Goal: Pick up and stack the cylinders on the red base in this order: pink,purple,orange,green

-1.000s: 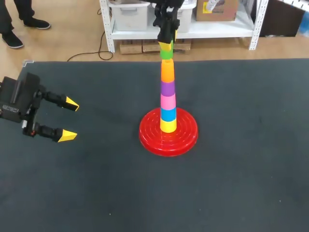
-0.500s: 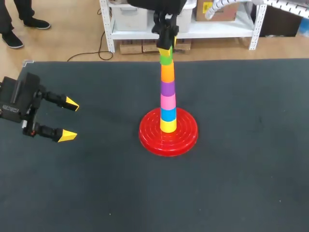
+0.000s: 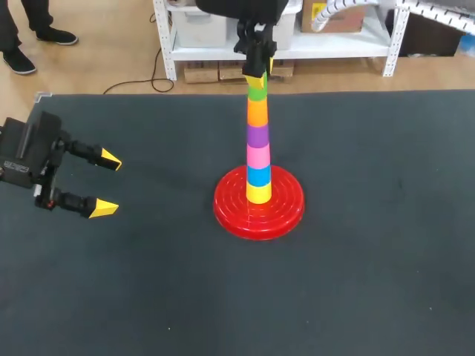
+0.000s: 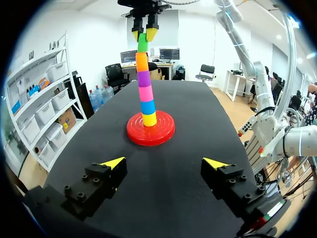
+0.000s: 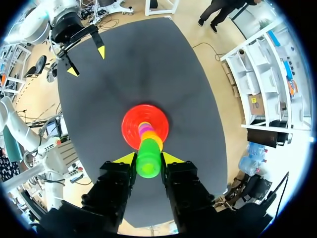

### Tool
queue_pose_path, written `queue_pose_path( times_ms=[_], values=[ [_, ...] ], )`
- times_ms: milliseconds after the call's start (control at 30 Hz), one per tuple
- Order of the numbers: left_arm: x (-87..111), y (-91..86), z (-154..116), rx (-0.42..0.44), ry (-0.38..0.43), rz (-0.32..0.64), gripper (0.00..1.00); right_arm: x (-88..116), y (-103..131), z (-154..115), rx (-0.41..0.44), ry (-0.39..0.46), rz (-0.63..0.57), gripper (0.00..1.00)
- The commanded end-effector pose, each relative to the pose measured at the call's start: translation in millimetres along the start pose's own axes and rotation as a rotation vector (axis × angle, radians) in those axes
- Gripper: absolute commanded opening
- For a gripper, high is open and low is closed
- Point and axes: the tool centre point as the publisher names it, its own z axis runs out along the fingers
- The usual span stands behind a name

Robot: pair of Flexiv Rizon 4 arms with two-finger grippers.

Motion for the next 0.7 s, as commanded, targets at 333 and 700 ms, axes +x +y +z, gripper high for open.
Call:
queue_pose_path(
  times_ms=[333, 700],
  values=[
    [1.5, -0.6, 0.5, -0.003, -0.004, 0.003, 1.0, -7.1, -8.8, -1.2, -0.018, 0.008, 0.005, 0.0],
    [1.5, -0.6, 0.5, -0.003, -0.004, 0.003, 1.0, -2.6, -9.2, 6.3, -0.041, 0.024, 0.013, 0.0]
  ],
)
